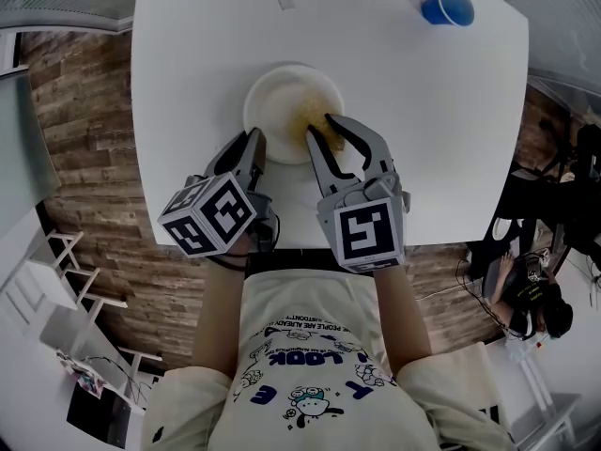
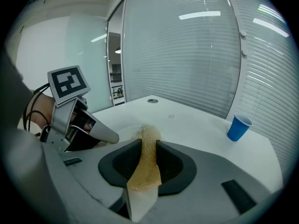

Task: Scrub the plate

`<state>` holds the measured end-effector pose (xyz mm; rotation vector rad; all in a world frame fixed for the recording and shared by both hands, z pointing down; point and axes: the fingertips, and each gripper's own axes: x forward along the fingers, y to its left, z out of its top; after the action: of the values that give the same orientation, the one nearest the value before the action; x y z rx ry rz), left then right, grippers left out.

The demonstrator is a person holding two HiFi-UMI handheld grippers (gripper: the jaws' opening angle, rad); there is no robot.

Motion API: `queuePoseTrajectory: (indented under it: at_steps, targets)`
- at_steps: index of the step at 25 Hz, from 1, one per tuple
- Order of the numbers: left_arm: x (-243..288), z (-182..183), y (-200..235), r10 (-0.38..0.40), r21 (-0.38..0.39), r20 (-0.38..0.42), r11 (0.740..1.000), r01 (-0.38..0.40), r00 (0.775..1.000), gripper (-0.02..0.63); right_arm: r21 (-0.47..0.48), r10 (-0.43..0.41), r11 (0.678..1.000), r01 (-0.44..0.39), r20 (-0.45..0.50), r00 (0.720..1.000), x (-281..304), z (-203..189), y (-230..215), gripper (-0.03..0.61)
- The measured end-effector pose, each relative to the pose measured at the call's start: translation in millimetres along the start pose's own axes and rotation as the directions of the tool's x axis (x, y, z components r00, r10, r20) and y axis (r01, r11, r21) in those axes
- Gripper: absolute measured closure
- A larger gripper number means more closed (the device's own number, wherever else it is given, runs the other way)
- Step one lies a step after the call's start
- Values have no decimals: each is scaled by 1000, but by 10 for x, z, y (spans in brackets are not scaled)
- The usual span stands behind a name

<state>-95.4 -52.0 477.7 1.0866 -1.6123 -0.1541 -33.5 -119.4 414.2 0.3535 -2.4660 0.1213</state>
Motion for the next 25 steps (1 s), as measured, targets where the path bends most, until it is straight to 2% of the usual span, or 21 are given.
queuePoseTrajectory:
  at_steps: [3,16,25]
  targets:
    - [8,-2,-1,2,1,1,1000,-2,1000,545,22,-13,1000,13,-1,1000,2,-6,-76,480]
    - [9,-9,5,2,5,0,1000,-2,1000,545,-16,-62,998,62,18,998,19,83,-243,480]
    - [15,-10,1,31,33,16,999,-31,999,534,-8,-51,999,51,11,999,37,104,-183,480]
